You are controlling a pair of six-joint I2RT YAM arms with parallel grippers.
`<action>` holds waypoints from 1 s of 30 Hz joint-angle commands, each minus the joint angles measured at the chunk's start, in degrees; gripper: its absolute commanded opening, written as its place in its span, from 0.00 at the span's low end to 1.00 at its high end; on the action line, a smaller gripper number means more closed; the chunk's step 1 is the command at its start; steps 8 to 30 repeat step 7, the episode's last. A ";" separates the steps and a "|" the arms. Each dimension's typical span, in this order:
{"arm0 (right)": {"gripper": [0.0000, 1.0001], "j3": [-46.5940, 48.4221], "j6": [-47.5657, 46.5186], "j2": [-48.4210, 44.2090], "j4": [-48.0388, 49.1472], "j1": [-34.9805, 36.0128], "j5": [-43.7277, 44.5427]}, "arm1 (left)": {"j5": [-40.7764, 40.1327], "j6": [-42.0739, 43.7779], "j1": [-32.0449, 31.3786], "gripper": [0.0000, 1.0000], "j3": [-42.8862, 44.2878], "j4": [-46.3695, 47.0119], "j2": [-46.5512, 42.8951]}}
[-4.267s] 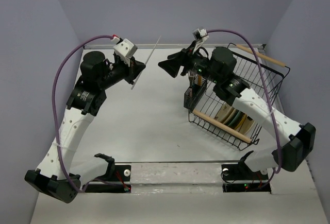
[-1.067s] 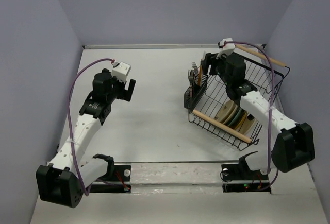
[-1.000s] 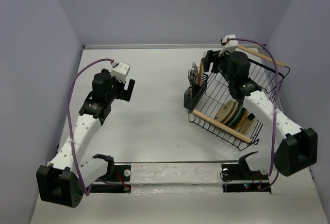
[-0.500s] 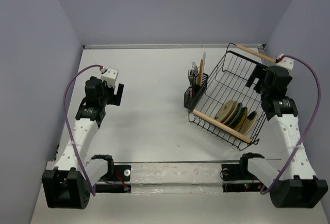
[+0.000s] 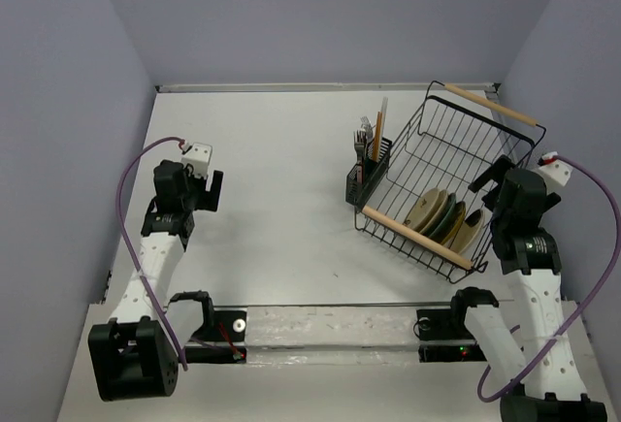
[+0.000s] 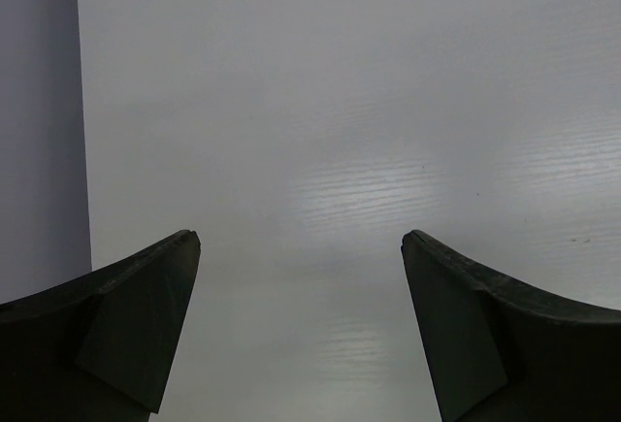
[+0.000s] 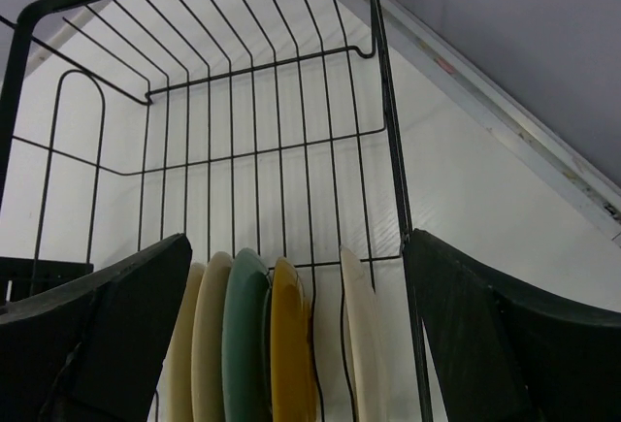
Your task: Sort the eating utensils into containers
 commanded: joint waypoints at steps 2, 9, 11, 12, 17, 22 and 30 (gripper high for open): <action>1.00 -1.22 4.98 -3.19 1.02 0.11 0.38 | 1.62 0.45 0.53 0.99 -1.50 4.68 -0.69; 1.00 -1.57 6.56 -5.91 1.98 0.11 0.99 | 2.24 0.36 0.62 0.99 -2.20 5.57 0.19; 1.00 -1.57 6.56 -5.91 1.98 0.11 0.99 | 2.24 0.36 0.62 0.99 -2.20 5.57 0.19; 1.00 -1.57 6.56 -5.91 1.98 0.11 0.99 | 2.24 0.36 0.62 0.99 -2.20 5.57 0.19; 1.00 -1.57 6.56 -5.91 1.98 0.11 0.99 | 2.24 0.36 0.62 0.99 -2.20 5.57 0.19; 1.00 -1.57 6.56 -5.91 1.98 0.11 0.99 | 2.24 0.36 0.62 0.99 -2.20 5.57 0.19; 1.00 -1.57 6.56 -5.91 1.98 0.11 0.99 | 2.24 0.36 0.62 0.99 -2.20 5.57 0.19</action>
